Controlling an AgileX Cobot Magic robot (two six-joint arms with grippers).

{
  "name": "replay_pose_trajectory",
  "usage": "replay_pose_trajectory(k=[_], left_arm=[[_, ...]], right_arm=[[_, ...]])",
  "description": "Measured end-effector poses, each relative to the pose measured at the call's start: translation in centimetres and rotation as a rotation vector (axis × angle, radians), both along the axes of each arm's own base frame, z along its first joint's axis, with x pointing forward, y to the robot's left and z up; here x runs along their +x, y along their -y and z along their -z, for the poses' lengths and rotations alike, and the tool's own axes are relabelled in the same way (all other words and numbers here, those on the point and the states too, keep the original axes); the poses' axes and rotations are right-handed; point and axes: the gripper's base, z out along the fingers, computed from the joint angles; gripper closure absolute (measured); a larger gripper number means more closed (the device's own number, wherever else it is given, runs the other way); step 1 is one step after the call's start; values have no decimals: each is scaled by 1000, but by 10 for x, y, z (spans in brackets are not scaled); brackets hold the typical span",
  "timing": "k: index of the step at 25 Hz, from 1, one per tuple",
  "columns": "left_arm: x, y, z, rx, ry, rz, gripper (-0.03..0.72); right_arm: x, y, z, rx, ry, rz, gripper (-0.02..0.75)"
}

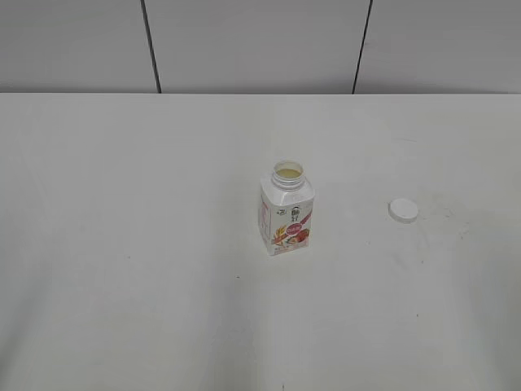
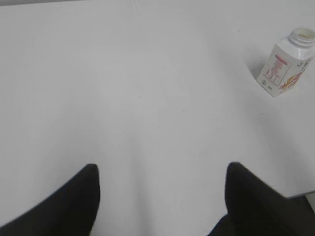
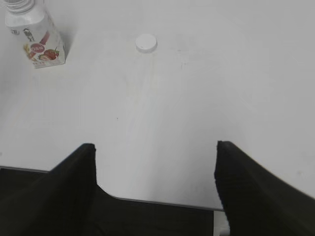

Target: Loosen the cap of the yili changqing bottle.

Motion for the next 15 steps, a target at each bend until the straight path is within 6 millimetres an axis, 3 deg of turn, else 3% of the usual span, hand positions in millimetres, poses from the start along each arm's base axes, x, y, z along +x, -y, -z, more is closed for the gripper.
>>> replay_pose_trajectory(k=[5, 15], left_arm=[[-15, 0, 0, -14, 87, -5, 200], [-16, 0, 0, -20, 95, -4, 211]], right_arm=[[-10, 0, 0, 4, 64, 1, 150], [-18, 1, 2, 8, 110, 4, 150]])
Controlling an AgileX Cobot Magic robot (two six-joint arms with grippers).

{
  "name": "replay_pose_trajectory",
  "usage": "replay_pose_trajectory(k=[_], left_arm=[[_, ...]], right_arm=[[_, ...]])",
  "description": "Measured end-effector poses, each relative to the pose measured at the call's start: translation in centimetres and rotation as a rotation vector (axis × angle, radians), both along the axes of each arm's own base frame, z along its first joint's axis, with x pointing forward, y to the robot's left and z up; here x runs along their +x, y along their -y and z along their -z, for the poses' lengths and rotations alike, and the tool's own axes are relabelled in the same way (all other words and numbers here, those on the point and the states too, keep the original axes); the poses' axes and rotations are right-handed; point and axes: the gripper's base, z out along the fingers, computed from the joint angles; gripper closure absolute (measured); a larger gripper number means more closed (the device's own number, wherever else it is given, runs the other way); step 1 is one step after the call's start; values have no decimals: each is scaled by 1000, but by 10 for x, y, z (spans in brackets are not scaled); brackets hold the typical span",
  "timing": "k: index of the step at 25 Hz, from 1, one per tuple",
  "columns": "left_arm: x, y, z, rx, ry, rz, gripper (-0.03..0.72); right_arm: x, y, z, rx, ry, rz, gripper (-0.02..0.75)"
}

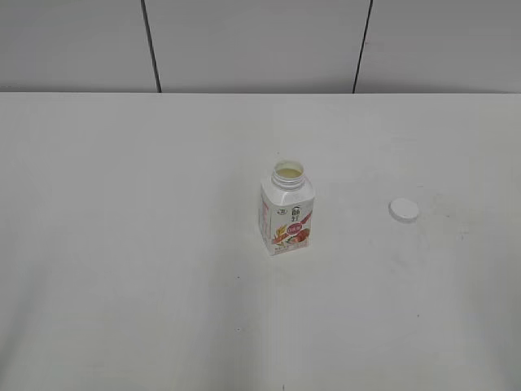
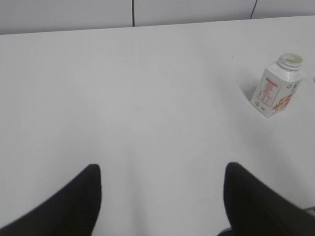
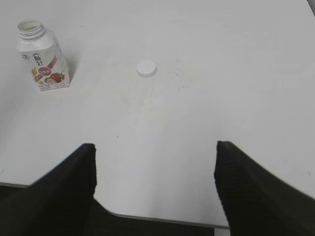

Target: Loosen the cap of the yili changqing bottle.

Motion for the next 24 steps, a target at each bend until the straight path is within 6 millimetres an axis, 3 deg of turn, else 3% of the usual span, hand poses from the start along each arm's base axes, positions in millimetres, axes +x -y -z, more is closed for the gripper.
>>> replay_pose_trajectory(k=[24], left_arm=[[0, 0, 0, -2, 0, 2, 231]], right_arm=[[0, 0, 1, 0, -3, 0, 150]])
